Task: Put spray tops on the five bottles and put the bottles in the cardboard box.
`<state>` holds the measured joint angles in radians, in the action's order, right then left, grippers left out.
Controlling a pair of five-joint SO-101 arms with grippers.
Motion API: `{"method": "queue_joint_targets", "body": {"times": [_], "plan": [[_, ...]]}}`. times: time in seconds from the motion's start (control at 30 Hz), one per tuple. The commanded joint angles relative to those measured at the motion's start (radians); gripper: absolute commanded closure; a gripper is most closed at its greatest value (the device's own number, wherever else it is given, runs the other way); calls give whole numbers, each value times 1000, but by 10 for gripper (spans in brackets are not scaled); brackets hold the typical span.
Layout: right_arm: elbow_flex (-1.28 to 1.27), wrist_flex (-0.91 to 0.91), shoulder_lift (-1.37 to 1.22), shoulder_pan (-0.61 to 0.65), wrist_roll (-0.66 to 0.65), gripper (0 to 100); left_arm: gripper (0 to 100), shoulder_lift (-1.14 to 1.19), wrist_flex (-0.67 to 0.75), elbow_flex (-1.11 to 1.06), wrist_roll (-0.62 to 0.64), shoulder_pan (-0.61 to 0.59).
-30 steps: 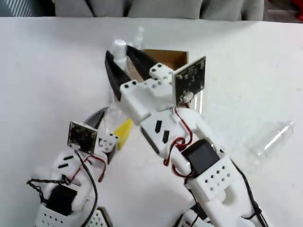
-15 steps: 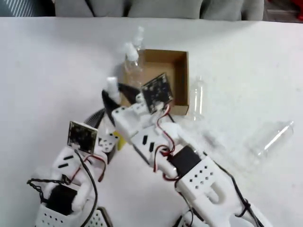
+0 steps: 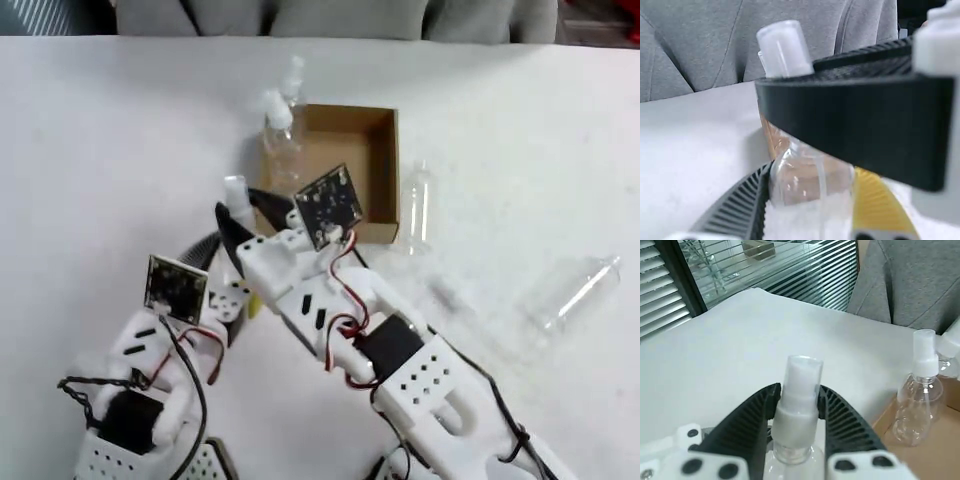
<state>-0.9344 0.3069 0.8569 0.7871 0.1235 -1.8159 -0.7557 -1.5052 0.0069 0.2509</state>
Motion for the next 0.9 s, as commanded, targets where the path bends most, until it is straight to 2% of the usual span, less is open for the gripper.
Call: {"method": "queue_joint_targets", "body": {"times": [0.0, 0.3, 0.7, 0.77, 0.87], "plan": [[3, 35, 2, 10, 8, 981, 978, -16, 6, 9, -6, 13], [-3, 91, 124, 10, 8, 981, 978, -16, 6, 9, -3, 16], [-126, 10, 209, 10, -2, 978, 978, -16, 6, 9, -3, 16], [-126, 13, 208, 10, -2, 940, 978, -16, 6, 9, -3, 16], [-123, 39, 206, 10, -2, 820, 978, -16, 6, 9, -3, 16]]}}
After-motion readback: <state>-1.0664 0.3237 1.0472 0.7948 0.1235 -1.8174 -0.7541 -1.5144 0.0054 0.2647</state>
